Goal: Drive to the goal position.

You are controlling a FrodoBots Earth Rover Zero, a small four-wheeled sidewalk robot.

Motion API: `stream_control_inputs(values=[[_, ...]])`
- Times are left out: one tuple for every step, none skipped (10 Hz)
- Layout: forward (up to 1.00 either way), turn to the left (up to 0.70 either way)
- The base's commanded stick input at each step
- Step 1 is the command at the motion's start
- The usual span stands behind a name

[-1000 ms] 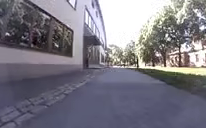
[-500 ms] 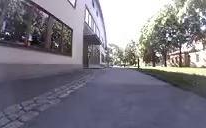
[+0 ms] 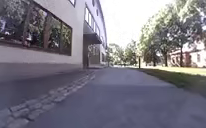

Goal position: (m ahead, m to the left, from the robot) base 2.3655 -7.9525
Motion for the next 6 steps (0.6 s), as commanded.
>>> stream_control_inputs(values=[[0.45,0.0],[0.45,0.0],[0.45,0.0],[0.45,0.0],[0.45,0.0],[0.45,0.0]])
